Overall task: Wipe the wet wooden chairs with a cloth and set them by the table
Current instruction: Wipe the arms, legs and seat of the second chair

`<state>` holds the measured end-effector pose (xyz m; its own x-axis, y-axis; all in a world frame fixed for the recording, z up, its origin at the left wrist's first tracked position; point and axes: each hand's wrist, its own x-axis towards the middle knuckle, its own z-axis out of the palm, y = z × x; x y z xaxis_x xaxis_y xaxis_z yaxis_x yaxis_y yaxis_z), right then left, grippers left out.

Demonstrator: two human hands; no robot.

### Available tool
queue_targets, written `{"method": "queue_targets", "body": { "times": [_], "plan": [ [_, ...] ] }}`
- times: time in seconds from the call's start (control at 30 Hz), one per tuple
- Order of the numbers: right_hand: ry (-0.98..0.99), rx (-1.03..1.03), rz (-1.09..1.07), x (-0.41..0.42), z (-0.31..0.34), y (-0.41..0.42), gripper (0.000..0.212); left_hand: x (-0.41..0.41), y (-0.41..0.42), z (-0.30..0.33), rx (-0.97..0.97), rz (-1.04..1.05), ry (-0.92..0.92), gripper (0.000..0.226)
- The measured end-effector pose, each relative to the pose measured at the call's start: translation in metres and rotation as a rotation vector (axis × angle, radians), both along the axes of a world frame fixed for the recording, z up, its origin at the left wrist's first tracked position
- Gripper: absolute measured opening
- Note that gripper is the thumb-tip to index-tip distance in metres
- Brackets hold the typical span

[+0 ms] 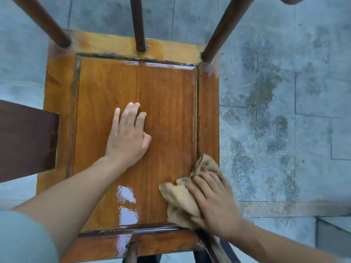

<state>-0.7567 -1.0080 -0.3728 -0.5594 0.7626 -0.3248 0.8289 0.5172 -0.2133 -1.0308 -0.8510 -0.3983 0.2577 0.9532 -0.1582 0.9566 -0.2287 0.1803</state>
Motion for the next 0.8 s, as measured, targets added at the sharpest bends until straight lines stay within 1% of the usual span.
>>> {"method": "queue_targets", "body": {
  "times": [0.07,0.13,0.23,0.27,0.33,0.37,0.5,0.57,0.63,0.7,0.77,0.8],
  "plan": [
    [0.066,-0.024,0.216,0.021,0.002,-0.005,0.065,0.004,0.0,0.001,-0.011,0.019,-0.006,0.056],
    [0.12,-0.068,0.364,0.033,-0.001,-0.003,0.056,0.007,-0.001,-0.001,-0.011,0.015,0.011,0.056],
    [0.218,-0.082,0.536,0.038,-0.012,0.022,0.057,0.013,-0.001,-0.004,0.004,0.039,0.042,0.054],
    [0.256,-0.068,0.557,0.039,-0.015,0.038,0.06,0.016,0.001,-0.004,0.008,0.057,0.043,0.053],
    [0.289,-0.03,0.507,0.041,-0.02,0.083,0.068,0.022,0.008,-0.004,0.029,0.074,0.033,0.048],
    [0.282,-0.004,0.455,0.042,-0.022,0.114,0.068,0.025,0.013,-0.004,0.04,0.077,0.027,0.045],
    [0.236,0.151,0.256,0.041,-0.022,0.262,0.045,0.035,0.047,-0.007,0.088,0.096,-0.01,0.04],
    [0.211,0.204,0.193,0.036,-0.022,0.314,0.037,0.038,0.067,-0.009,0.125,0.159,-0.031,0.039],
    [0.201,0.26,0.138,0.034,-0.024,0.331,0.034,0.041,0.08,-0.012,0.149,0.215,-0.053,0.038],
    [0.248,0.317,0.033,0.029,-0.025,0.322,0.032,0.045,0.086,-0.016,0.171,0.251,-0.056,0.037],
    [0.334,0.302,-0.107,0.019,-0.024,0.293,0.033,0.048,0.085,-0.019,0.178,0.267,-0.059,0.038],
    [0.392,0.246,-0.123,0.015,-0.022,0.27,0.035,0.048,0.083,-0.021,0.183,0.274,-0.07,0.039]
  ]
}}
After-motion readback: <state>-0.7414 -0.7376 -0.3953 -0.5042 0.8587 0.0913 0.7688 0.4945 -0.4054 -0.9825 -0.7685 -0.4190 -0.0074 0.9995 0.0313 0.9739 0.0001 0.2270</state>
